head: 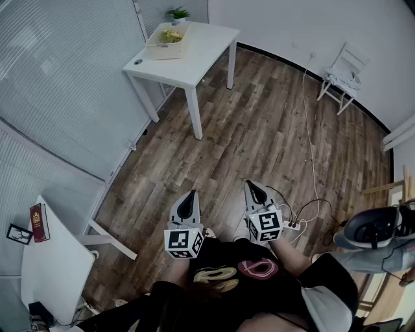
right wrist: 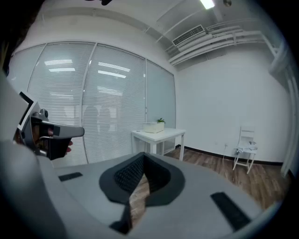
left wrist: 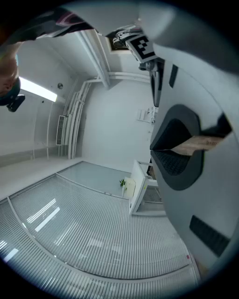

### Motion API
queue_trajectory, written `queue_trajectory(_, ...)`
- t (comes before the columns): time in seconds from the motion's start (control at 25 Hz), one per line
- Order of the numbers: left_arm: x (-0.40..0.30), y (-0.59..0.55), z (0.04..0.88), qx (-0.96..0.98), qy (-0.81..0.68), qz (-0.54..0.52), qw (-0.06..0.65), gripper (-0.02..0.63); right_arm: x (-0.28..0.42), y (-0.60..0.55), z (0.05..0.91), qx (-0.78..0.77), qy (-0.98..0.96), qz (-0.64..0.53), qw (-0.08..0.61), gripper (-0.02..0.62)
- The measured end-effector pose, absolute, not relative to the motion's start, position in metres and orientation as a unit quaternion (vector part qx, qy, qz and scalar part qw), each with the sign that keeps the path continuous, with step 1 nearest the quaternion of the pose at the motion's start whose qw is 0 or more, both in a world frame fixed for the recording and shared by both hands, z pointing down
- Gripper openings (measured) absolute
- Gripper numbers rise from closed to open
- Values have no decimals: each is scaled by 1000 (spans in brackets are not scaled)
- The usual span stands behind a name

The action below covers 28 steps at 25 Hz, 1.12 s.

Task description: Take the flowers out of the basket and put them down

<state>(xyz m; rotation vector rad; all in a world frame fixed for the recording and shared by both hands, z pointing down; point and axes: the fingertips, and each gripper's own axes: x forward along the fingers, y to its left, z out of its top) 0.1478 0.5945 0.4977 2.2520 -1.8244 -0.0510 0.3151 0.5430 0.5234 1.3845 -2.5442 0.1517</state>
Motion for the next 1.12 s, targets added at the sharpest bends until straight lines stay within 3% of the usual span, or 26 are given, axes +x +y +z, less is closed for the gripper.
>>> queue_trajectory(0.48,103,576,496,778,-618,-24,112,18,285,526,521,501,-858,68,90,9)
queue_trajectory(1.12,75,540,515,753,-646,-17,120,18,268,482,544,477,-869,84,105,11)
